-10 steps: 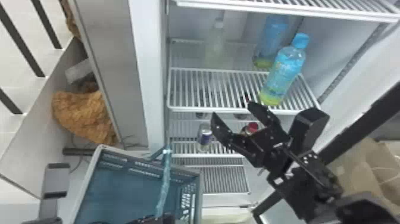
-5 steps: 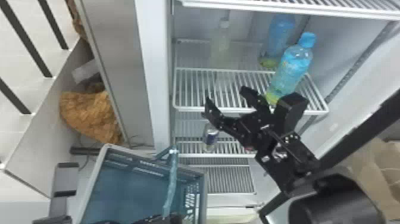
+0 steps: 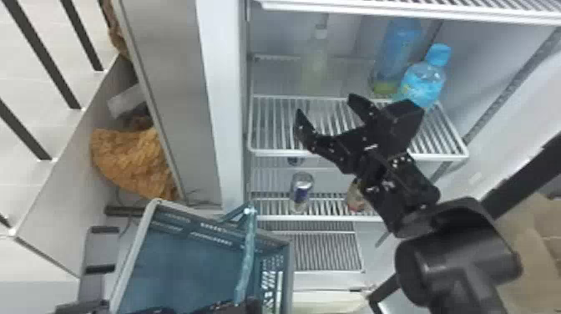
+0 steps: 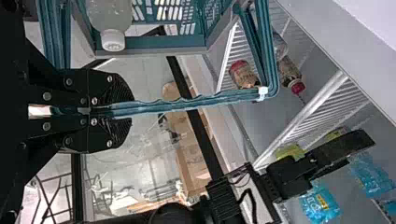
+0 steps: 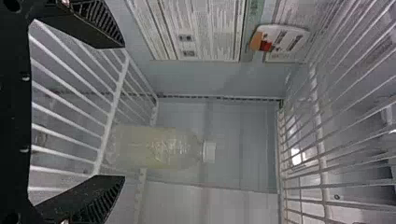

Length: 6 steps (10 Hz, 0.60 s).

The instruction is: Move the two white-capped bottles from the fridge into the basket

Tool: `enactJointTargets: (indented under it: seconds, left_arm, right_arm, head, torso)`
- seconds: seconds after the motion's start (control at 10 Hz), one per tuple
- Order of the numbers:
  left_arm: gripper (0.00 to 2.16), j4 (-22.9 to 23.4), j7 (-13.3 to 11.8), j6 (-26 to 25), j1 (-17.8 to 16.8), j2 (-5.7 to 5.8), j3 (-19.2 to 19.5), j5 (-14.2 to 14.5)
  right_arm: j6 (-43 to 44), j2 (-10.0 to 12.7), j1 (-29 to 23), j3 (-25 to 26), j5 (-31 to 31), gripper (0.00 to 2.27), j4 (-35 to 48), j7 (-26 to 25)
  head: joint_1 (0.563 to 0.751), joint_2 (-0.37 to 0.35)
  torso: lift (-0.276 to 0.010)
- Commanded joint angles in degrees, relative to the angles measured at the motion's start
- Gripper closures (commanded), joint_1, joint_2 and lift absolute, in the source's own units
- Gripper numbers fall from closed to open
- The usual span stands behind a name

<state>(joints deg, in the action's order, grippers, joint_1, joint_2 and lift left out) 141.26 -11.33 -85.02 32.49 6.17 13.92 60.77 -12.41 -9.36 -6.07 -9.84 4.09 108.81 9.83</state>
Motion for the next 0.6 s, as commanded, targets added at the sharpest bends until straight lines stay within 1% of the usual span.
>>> enactJointTargets:
  seconds: [0.0,0.3,0.5]
  left_arm:
    - [1.21,0.0,0.0,-0.1,-0.1,0.07,-0.2,0.0]
    - [1.21,-0.6,0.0,-0.1,-1.1,0.33,-1.0,0.1]
    - [1.21,-1.3,0.0,0.1,-2.1,0.69,-2.0,0.2]
  right_arm:
    - [-0.5,0.5,2.7,0.0,-1.1,0.00,-2.1,-0.4]
    - [-0.4,1.2,8.0,-0.2,-0.7,0.00,-8.3,-1.4]
    - [2.3,1.4,12.3,-1.6,0.8,0.00,-14.7,-1.9]
  head:
    - [0.695,-0.100]
    - [0.695,-0.109]
    - [0.695,-0.114]
  torso:
    - [0.000]
    - [0.000]
    - [0.000]
